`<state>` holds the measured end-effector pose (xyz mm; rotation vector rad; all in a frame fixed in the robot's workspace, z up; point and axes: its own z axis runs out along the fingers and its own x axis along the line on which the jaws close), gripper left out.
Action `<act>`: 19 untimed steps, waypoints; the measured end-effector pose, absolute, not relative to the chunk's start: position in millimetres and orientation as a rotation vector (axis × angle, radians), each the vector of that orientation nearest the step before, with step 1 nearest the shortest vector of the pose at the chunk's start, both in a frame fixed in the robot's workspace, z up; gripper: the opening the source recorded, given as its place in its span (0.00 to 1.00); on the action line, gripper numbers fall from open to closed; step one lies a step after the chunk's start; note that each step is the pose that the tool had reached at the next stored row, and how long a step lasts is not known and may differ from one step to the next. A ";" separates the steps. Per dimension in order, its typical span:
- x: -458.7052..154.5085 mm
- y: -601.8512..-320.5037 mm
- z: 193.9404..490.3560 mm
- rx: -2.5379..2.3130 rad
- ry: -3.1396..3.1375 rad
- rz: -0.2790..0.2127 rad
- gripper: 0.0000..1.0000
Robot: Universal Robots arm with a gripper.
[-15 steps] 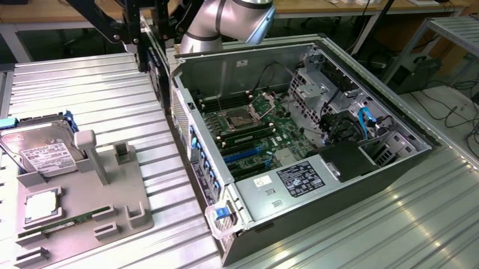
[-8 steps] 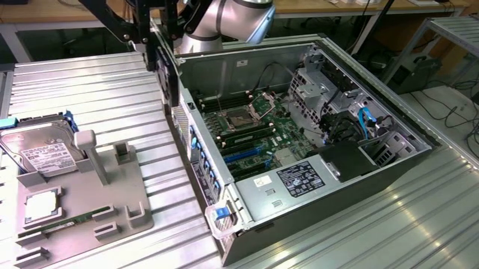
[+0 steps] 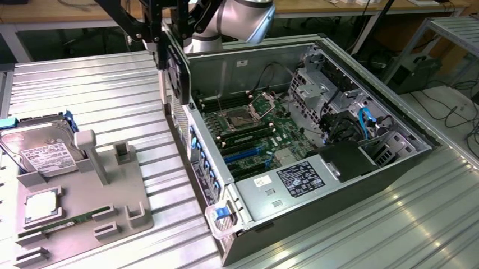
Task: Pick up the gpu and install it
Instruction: 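Pick up the gpu and move the gpu toward the slot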
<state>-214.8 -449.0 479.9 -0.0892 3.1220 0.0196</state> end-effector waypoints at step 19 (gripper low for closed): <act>-187.6 -448.9 479.8 -0.090 3.122 0.020 0.28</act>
